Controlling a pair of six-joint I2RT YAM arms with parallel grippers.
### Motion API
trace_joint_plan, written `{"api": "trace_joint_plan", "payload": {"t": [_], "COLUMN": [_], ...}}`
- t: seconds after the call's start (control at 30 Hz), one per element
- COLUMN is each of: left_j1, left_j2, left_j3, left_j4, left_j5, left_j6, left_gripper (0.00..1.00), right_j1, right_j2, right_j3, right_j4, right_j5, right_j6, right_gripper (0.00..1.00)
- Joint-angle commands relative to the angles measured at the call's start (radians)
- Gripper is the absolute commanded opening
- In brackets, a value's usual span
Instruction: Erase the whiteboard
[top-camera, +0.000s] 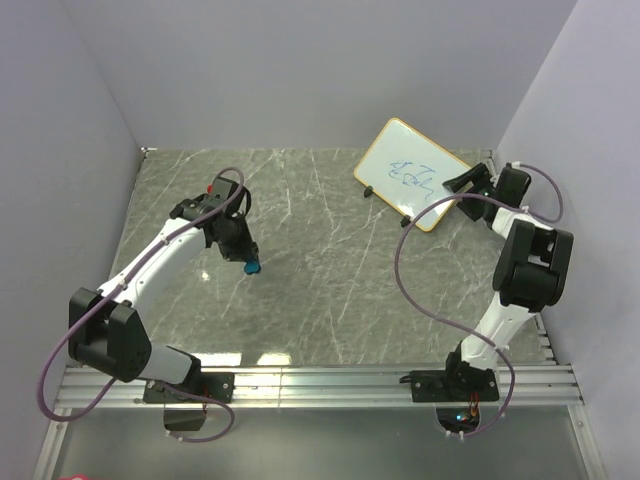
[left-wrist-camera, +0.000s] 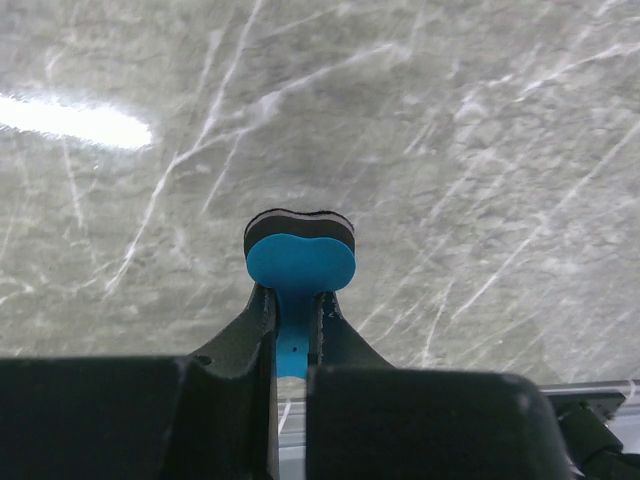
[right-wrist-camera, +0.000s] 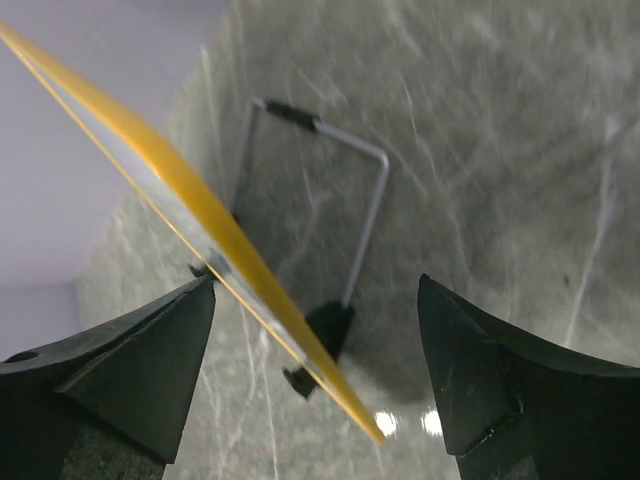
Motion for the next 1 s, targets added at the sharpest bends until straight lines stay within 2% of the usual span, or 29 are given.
{"api": "trace_joint_plan", "payload": {"t": [0.0, 0.23, 0.43, 0.47, 0.53, 0.57, 0.63, 0.7, 0.8, 0.97], "left_j1": [-0.007, -0.016, -0.024, -0.025, -0.027, -0.027, -0.027, -0.027, -0.027, -0.027], "left_j2": [-0.036, -0.019, -0.008, -0.007, -0.007, -0.005, -0.003, 0.000, 0.003, 0.007], "left_j3": [-0.015, -0.001, -0.002, -0.004, -0.005, -0.007, -0.007, -0.007, -0.005, -0.008], "left_j4": [-0.031, -0.050, -0.054, -0.053, -0.054, -0.053, -0.051, -0.047, -0.045, -0.038], "left_j5": [-0.037, -0.054, -0.060, -0.061, -0.063, -0.065, -0.068, -0.068, -0.068, -0.068], "left_j6": [-0.032, -0.053, -0.065, -0.065, -0.068, -0.068, -0.070, -0.068, -0.064, -0.055], "left_gripper": [0.00, 0.00, 0.00, 0.00, 0.00, 0.00, 0.00, 0.00, 0.00, 0.00], "right_j1": [-0.024, -0.022, -0.016, -0.015, -0.007, -0.005, -0.001, 0.007, 0.016, 0.056], "right_j2": [0.027, 0.091, 0.145, 0.148, 0.148, 0.147, 0.142, 0.134, 0.122, 0.114], "right_j3": [0.015, 0.042, 0.058, 0.063, 0.066, 0.066, 0.060, 0.057, 0.054, 0.032], "right_j4": [0.200, 0.335, 0.401, 0.398, 0.390, 0.387, 0.381, 0.378, 0.349, 0.323], "right_j5": [-0.075, -0.167, -0.208, -0.211, -0.216, -0.214, -0.213, -0.211, -0.210, -0.208], "right_j6": [0.051, 0.116, 0.157, 0.157, 0.146, 0.142, 0.136, 0.123, 0.091, 0.059], "right_gripper": [0.87, 0.75, 0.49, 0.41, 0.33, 0.25, 0.19, 0.09, 0.00, 0.00]}}
